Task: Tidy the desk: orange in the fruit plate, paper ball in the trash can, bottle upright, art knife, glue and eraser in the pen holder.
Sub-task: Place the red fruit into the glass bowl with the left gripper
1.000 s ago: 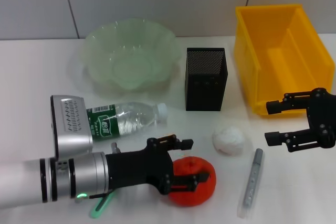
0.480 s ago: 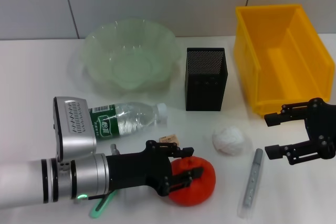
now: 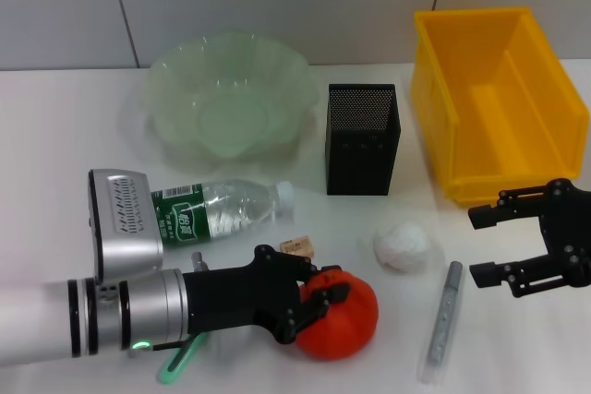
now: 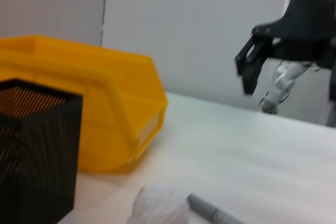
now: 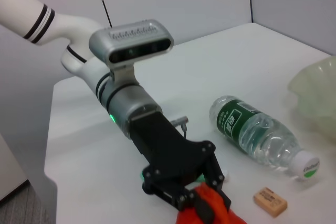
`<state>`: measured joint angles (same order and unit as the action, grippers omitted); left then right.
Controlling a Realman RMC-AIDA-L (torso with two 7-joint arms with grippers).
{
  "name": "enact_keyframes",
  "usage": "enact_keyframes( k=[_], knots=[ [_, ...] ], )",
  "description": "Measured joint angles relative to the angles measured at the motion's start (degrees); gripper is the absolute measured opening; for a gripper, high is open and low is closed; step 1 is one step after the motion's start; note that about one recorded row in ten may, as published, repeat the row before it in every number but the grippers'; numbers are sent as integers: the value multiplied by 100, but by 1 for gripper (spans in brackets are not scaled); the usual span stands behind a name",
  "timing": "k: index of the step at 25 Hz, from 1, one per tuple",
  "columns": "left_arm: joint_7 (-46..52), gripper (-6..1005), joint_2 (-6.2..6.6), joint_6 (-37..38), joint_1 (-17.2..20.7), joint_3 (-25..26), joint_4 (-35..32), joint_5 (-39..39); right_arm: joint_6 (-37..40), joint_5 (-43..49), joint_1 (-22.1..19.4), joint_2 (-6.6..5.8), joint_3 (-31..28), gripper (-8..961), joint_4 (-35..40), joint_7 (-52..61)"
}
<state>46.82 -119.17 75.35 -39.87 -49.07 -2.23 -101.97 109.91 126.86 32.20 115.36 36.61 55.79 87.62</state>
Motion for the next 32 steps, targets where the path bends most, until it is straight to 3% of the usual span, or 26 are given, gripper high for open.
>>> enact_keyframes(
  k=[7, 8, 9, 10, 12, 14, 16, 20, 24, 26, 28, 31, 32],
  knots=[
    [447, 187, 25, 563, 162, -5, -458, 5, 16, 53, -149, 65, 2, 772, -29, -133],
    [1247, 160, 42, 848, 365, -7, -1136, 8, 17, 52, -174, 78, -1, 772, -28, -132],
    [1247, 160, 42, 848, 365, -7, -1136, 8, 18, 52, -206, 93, -7, 772, -27, -132],
    [1657, 160, 38, 1100, 540, -2, -1700, 18, 16, 50, -229, 109, -9, 772, -33, -131],
    [1657, 160, 38, 1100, 540, -2, -1700, 18, -16, 50, -280, 149, -7, 773, -79, -131],
    [2467, 160, 23, 1434, 881, -65, -3023, 315, -79, 65, -324, 192, 3, 773, -139, -133],
    [2814, 160, 41, 1366, 850, -127, -3458, 466, -111, 72, -348, 222, 3, 773, -215, -156],
    [3437, 161, 46, 771, 558, -158, -3968, 523, -125, 100, -352, 257, 5, 772, -360, -177],
    [3556, 161, 48, -206, 155, -333, -3957, 507, -125, 125, -346, 294, 8, 772, -377, -176],
    [3674, 160, 42, -1169, -65, -622, -3894, 513, -125, 126, -344, 312, 12, 772, -377, -176],
    [3705, 158, 42, -1423, -120, -698, -3859, 517, -126, 125, -348, 328, 14, 771, -377, -175],
    [3886, 157, 20, -2566, -378, -823, -3619, 567, -129, 126, -338, 336, 24, 771, -410, -187],
    [3886, 158, 20, -2566, -378, -823, -3619, 567, -129, 126, -338, 336, 24, 770, -410, -187]
  ],
)
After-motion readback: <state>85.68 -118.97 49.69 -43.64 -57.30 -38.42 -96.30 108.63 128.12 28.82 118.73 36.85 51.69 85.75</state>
